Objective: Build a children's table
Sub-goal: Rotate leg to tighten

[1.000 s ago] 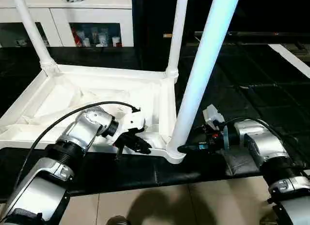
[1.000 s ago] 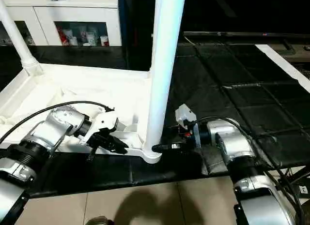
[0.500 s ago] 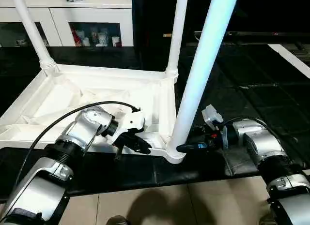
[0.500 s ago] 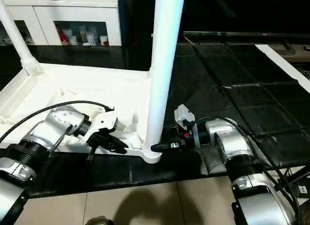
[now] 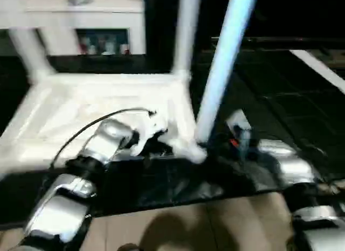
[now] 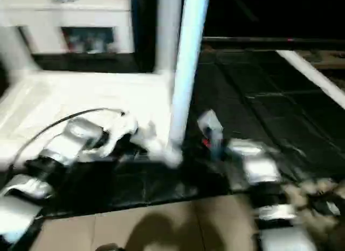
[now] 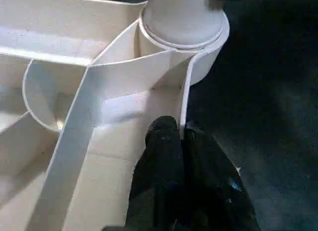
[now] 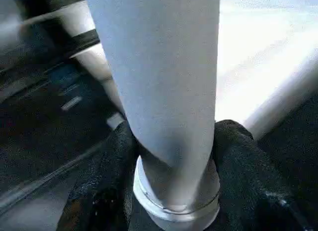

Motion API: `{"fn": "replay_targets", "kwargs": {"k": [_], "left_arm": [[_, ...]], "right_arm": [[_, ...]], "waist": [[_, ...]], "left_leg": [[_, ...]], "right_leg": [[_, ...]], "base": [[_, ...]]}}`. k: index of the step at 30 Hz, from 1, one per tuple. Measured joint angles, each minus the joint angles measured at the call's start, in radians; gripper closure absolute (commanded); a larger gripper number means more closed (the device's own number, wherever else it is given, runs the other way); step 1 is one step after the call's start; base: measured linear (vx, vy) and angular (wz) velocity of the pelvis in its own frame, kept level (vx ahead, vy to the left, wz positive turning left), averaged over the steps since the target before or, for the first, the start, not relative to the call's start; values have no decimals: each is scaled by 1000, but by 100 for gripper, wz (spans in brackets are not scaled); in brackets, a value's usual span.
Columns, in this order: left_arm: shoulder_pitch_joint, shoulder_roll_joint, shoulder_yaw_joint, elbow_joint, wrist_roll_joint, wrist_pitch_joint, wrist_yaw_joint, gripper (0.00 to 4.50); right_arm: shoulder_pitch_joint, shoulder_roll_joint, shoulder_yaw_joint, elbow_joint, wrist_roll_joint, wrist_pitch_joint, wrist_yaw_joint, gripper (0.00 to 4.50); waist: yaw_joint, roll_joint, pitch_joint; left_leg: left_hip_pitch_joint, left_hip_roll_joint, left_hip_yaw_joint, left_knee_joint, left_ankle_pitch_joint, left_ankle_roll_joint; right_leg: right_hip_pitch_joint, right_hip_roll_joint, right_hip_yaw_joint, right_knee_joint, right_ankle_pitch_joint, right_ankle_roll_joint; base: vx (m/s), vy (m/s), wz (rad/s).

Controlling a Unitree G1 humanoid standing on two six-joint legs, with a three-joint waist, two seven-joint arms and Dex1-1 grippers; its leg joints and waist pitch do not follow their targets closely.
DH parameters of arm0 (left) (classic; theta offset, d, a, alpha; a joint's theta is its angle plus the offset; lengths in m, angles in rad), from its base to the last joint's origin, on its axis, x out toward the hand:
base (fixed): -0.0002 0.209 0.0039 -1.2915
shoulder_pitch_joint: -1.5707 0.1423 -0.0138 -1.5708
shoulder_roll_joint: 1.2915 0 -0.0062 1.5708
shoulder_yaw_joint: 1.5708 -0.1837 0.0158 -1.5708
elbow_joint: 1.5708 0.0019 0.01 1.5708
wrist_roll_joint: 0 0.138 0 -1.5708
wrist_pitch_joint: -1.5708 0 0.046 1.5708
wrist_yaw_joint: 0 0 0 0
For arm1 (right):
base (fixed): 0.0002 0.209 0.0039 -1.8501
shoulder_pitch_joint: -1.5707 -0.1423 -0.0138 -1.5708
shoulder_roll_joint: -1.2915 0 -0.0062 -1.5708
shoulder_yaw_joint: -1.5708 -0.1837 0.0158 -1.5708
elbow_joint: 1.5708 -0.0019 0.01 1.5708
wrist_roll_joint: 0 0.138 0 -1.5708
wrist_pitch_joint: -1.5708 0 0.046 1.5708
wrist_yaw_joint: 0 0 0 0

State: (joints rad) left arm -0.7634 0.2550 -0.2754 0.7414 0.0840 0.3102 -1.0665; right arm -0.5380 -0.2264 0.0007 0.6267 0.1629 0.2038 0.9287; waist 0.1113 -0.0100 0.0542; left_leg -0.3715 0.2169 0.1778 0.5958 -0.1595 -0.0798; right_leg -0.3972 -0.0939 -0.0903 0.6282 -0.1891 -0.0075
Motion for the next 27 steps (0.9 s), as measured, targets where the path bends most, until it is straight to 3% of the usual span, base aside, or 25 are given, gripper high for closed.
{"fn": "replay_targets", "kwargs": {"k": [3,8,9,14,20,27], "left_arm": [[-15,-87,55,29,-4,71,149,450],[-23,-148,96,36,-14,106,259,450],[-23,-149,101,36,-16,108,261,450],[-23,-148,100,27,-13,107,263,450],[-12,-93,53,7,-1,56,188,450],[20,32,13,-27,-5,-60,-20,450]], "right_arm": [[-28,61,-29,-6,-54,34,-215,255],[-54,91,-36,-5,-96,43,-349,255],[-54,95,-36,-5,-96,38,-355,203],[-50,102,-37,-20,-96,42,-359,152],[-11,101,-29,-62,-88,25,-308,96],[28,-36,23,-80,-16,4,19,42]], "waist": [[-19,1,0],[-19,1,0],[-19,1,0],[-19,1,0],[-22,0,0],[-11,0,0]], "left_leg": [[3,-1,0,-2,0,0],[2,-3,-1,-7,0,0],[1,-3,-1,-10,0,0],[0,-4,-1,-13,0,0],[0,-3,-1,-16,0,0],[-4,-3,-1,-18,-1,1]], "right_leg": [[2,0,0,-2,0,0],[0,0,0,-3,0,0],[0,0,1,-4,1,-2],[-2,0,0,-5,2,-3],[-3,1,0,-7,2,-3],[-3,1,-2,-13,2,-3]], "base": [[0,0,0],[0,0,0],[0,0,0],[0,0,0],[0,0,0],[0,0,0]]}}
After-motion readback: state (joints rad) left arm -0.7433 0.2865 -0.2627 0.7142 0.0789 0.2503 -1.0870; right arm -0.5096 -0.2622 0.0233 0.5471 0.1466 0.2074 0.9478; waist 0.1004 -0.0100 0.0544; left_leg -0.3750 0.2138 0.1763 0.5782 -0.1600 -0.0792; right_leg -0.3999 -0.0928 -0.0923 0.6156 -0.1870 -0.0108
